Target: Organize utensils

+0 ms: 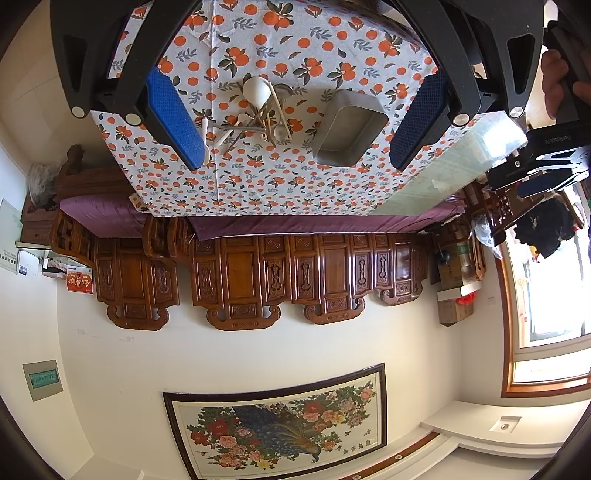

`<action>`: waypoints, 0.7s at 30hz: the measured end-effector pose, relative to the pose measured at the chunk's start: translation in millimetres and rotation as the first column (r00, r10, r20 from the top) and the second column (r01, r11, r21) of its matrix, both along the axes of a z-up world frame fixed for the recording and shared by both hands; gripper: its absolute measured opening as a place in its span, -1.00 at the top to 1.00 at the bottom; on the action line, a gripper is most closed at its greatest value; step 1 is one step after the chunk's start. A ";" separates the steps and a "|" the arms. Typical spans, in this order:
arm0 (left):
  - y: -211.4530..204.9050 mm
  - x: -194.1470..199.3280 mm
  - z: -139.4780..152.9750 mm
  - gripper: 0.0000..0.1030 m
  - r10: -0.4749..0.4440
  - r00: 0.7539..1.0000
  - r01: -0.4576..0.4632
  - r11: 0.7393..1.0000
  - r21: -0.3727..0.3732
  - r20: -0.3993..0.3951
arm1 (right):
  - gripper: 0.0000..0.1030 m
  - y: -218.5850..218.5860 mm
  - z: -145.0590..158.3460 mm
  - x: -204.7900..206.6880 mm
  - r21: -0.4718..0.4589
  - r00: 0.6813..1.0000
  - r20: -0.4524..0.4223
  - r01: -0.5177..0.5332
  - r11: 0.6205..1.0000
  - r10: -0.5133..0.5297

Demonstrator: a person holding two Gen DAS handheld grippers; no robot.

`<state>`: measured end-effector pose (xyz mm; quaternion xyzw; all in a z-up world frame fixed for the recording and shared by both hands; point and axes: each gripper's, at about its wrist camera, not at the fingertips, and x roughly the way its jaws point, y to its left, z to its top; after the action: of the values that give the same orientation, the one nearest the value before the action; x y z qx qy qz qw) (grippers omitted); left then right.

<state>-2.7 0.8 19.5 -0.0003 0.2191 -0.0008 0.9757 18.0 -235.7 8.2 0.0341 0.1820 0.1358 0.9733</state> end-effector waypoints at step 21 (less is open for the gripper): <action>-9.8 48.6 -61.1 -0.87 -0.062 0.987 0.068 0.997 0.036 -0.150 | -0.81 -15.6 -54.9 44.2 -0.004 0.995 -0.103 -0.014 1.000 0.013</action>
<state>45.9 -9.0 -41.6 0.0268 0.2912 -0.0280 0.9559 62.2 -251.3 -46.7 0.0375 0.2326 0.1399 0.9617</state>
